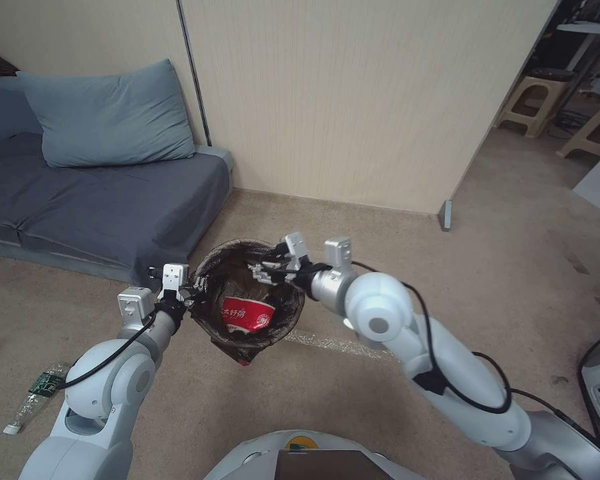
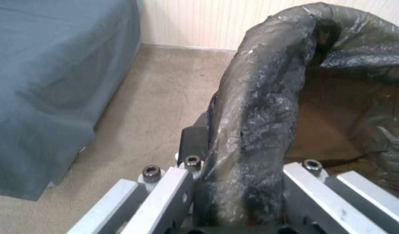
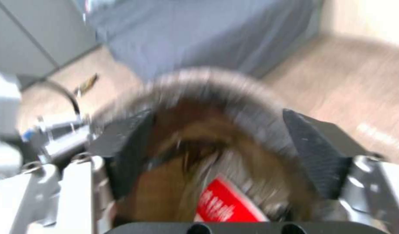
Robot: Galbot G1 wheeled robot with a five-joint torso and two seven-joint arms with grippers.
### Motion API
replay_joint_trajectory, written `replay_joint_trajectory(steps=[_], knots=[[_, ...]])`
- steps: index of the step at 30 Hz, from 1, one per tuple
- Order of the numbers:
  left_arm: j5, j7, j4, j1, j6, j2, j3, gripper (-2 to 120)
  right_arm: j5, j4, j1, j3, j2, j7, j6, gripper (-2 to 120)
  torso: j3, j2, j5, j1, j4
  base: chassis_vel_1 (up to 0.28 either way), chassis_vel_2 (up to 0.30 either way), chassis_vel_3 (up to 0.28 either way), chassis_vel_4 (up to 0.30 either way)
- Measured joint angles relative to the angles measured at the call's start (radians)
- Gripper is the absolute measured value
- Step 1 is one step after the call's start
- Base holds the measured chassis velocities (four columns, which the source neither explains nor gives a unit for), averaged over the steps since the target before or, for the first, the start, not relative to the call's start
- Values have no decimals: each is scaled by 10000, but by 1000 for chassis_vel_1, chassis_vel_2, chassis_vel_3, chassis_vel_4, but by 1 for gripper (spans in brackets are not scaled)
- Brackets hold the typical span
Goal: Pick up the trash bin, then pick up the garbage from the floor and place it into the trash bin.
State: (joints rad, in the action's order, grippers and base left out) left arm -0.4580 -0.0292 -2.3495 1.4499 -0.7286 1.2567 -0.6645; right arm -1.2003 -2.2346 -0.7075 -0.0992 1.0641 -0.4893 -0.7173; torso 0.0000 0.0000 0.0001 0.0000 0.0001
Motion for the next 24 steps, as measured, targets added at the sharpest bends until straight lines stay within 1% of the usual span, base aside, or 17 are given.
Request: replay_joint_trajectory(steps=[1, 2, 3, 5, 6, 8, 10, 11, 13, 14, 16, 17, 18, 19, 22, 23, 24], knots=[[0, -2, 3, 0, 0, 1, -8, 5, -55, -188, -4, 427, -125, 23, 92, 84, 0, 0, 0, 0, 0, 0, 0, 0, 0], [0, -2, 3, 0, 0, 1, -8, 5, -55, -188, -4, 427, -125, 23, 92, 84, 0, 0, 0, 0, 0, 0, 0, 0, 0], [0, -5, 5, 0, 0, 1, -12, 5, -46, -282, -8, 713, -211, 54, 178, 87, 0, 0, 0, 0, -1, 0, 0, 0, 0], [-10, -58, 10, -11, 0, 15, -16, 5, 869, -479, -262, 1995, -563, 354, 657, 96, 0, 0, -1, 0, 1, 0, 0, 0, 0], [-10, -58, 10, -11, 0, 15, -16, 5, 869, -479, -262, 1995, -563, 354, 657, 96, 0, 0, -1, 0, 1, 0, 0, 0, 0], [-23, -117, 20, -17, 1, 33, -16, 5, 2533, -390, -920, 3116, -769, 711, 1163, 100, 0, 1, 1, 0, -3, 0, 0, 0, 0], [-26, -197, 33, -20, 6, 55, -11, 5, 4538, -72, -1894, 4248, -628, 1022, 1845, 100, 0, 1, 1, 0, -3, 0, 0, 0, 0], [-26, -197, 33, -20, 6, 55, -11, 5, 4538, -72, -1894, 4248, -628, 1022, 1845, 100, 0, 1, 1, 0, -3, 0, 0, 0, 0], [-36, -297, 35, -34, 8, 86, 18, 5, 6382, 310, -2833, 5216, -68, 1448, 2750, 100, -1, 1, 0, 0, -5, 0, 0, 0, 0], [-36, -297, 35, -34, 8, 86, 18, 5, 6382, 310, -2833, 5216, -68, 1448, 2750, 100, -1, 1, 0, 0, -5, 0, 0, 0, 0], [-56, -399, 32, -23, 22, 98, 28, 5, 8842, 946, -4065, 6056, 1071, 2119, 4260, 100, 0, 1, 4, 0, -3, 0, 0, 0, 0], [-56, -432, 23, 1, 36, 100, 13, 5, 9817, 1262, -4547, 6332, 1532, 2419, 4994, 100, 0, 1, 3, 0, 1, 0, 0, 0, 0], [-56, -456, 9, 22, 54, 104, -3, 5, 10615, 1595, -4984, 6592, 1967, 2675, 5652, 100, 0, 1, 0, 0, -2, 0, 0, 0, 0], [-56, -456, 9, 22, 54, 104, -3, 5, 10615, 1595, -4984, 6592, 1967, 2675, 5652, 100, 0, 1, 0, 0, -2, 0, 0, 0, 0], [92, -492, -49, 112, 140, 125, -44, 5, 11547, 2380, -5992, 6940, 2980, 2914, 7027, 100, -1, 1, 0, 0, -5, 0, 0, 0, 0], [139, -494, -64, 135, 151, 148, -43, 5, 11791, 2621, -6122, 6993, 3195, 2979, 7477, 100, 0, 1, -1, 0, -1, 0, 0, 0, 0], [139, -494, -64, 135, 151, 148, -43, 5, 11791, 2621, -6122, 6993, 3195, 2979, 7477, 100, 0, 1, -1, 0, -1, 0, 0, 0, 0]])
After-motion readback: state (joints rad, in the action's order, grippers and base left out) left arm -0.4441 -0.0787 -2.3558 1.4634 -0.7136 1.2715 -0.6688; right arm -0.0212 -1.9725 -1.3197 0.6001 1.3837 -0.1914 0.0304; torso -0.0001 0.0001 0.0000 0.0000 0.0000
